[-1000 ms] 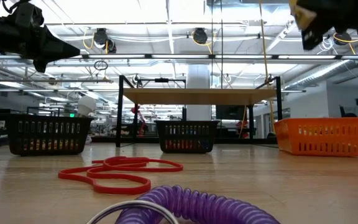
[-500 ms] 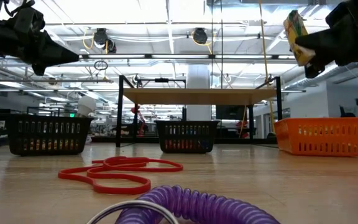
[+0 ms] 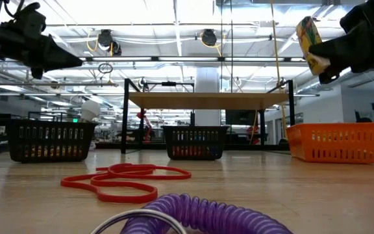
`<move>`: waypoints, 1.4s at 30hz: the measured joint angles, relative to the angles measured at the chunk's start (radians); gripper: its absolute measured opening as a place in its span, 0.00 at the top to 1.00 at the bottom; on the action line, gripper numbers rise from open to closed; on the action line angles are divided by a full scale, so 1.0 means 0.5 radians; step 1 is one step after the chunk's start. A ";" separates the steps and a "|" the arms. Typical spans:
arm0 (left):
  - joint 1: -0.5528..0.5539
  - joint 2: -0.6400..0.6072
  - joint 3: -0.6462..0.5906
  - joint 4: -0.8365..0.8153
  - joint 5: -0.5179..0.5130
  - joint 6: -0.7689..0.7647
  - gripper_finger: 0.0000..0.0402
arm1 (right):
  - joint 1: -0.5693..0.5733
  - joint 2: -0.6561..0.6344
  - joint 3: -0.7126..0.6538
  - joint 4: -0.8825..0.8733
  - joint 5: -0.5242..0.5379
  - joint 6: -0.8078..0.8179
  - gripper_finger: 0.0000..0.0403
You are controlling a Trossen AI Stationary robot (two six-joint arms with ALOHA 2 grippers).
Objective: Pick & Place Office Desk Supplies
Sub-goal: Put the crayon box into the orange basket
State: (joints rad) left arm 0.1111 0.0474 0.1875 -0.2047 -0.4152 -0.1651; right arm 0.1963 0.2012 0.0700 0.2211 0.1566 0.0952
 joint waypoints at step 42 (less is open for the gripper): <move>0.000 0.000 0.001 -0.003 0.020 0.107 0.95 | -0.002 0.141 0.378 -0.283 0.263 0.014 0.79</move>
State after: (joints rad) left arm 0.1112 0.0475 0.1879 -0.2062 -0.4052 -0.1116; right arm 0.1955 0.2717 0.2591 0.0795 0.2881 0.1024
